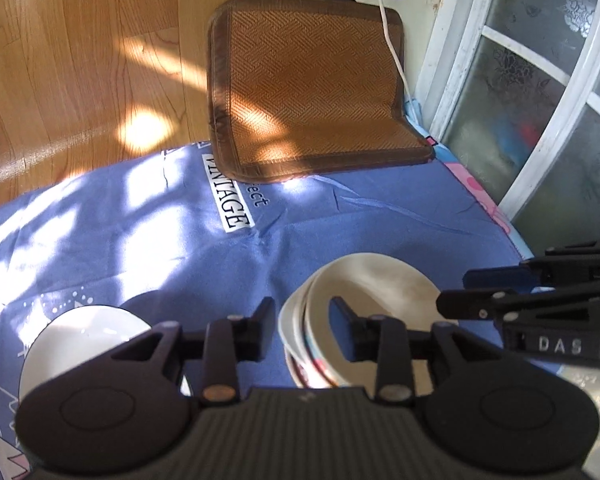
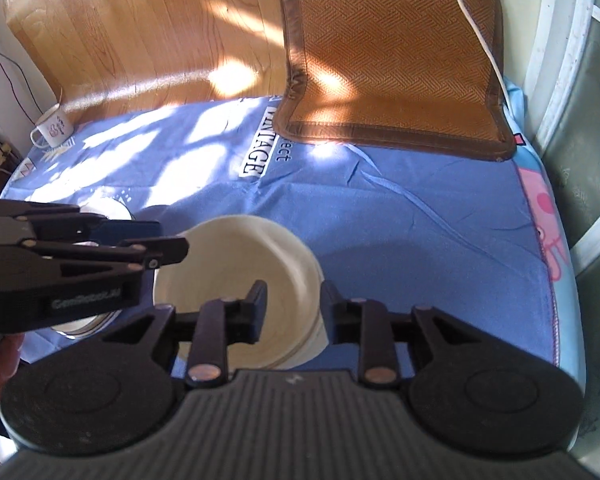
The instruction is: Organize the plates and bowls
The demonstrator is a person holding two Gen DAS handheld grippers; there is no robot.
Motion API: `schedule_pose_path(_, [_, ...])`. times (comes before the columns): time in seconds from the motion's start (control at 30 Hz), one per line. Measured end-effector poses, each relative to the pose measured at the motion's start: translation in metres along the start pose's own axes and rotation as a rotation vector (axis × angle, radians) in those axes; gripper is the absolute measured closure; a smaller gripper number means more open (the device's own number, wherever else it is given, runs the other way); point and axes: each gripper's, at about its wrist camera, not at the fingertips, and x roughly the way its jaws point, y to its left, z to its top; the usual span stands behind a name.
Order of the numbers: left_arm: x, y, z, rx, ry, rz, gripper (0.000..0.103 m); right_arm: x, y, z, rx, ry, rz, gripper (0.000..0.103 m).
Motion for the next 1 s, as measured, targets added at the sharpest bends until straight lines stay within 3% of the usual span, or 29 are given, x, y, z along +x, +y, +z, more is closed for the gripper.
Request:
schedule_pose_path(0.2, [-0.013,0.024,-0.008,-0.082,-0.04,-0.028,0.047,-0.009,-0.032,-0.011,0.118,-0.03,0.052,0.061])
schedule_pose_path(0.27, [-0.012,0.033,-0.012,-0.125,-0.048,-0.065,0.03,-0.007,-0.043,-0.017,0.169,-0.026,0.069,0.055])
schedule_pose_path(0.33, [-0.01,0.039,-0.016,-0.16,-0.053,-0.101,0.021,-0.005,-0.054,-0.021,0.223,-0.011,0.104,0.053])
schedule_pose_path(0.43, [-0.005,0.04,-0.021,-0.178,-0.041,-0.129,0.018,-0.001,-0.062,-0.026,0.285,0.003,0.148,0.053])
schedule_pose_path(0.67, [0.008,0.035,-0.025,-0.198,-0.006,-0.143,0.016,0.002,-0.058,-0.028,0.278,0.019,0.176,0.052])
schedule_pose_path(1.0, [0.034,0.024,-0.029,-0.232,0.06,-0.164,0.014,0.026,-0.049,-0.015,0.245,0.058,0.151,0.045])
